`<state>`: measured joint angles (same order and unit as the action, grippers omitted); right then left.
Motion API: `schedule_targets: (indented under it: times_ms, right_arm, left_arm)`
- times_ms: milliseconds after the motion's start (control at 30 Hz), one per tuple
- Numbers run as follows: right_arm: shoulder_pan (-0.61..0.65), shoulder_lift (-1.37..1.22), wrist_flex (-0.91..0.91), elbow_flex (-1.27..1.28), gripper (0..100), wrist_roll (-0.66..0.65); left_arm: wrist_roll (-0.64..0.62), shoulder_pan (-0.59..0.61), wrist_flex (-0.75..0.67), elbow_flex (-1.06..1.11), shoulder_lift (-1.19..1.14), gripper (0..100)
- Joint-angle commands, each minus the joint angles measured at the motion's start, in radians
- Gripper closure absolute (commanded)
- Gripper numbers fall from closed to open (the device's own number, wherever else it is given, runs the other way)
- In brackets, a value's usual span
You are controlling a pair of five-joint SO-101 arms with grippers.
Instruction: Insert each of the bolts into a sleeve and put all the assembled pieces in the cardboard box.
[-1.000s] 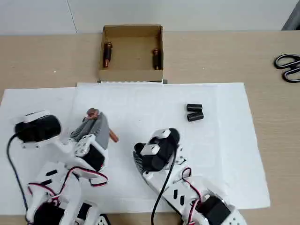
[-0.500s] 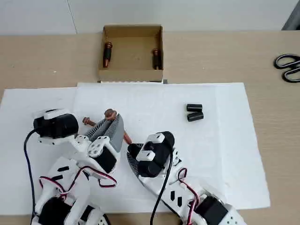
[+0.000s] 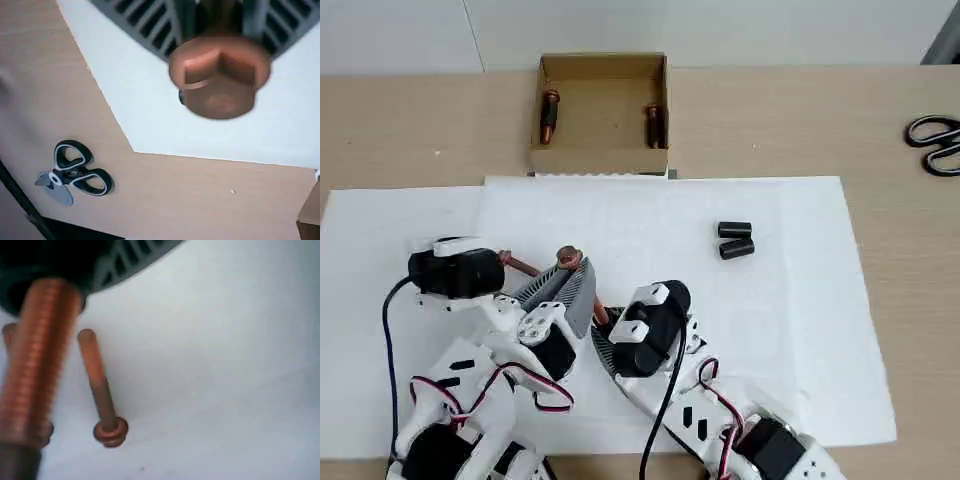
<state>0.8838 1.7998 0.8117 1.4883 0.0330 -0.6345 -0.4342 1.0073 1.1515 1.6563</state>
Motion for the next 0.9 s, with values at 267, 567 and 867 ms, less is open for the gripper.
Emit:
schedule_targets:
  times_ms: [267,567,867]
  right_arm:
    - [0.004,0.012,-0.021,-0.064,99.5,-0.011]
    - [0.001,0.012,-0.021,-0.075,99.5,-0.011]
    - [0.001,0.012,-0.028,-0.074,99.5,-0.012]
  left_arm:
    - [0.031,0.023,-0.091,0.067,0.003,99]
    - [0.031,0.021,-0.058,0.047,0.003,99]
    - [0.031,-0.058,0.158,-0.064,0.003,99]
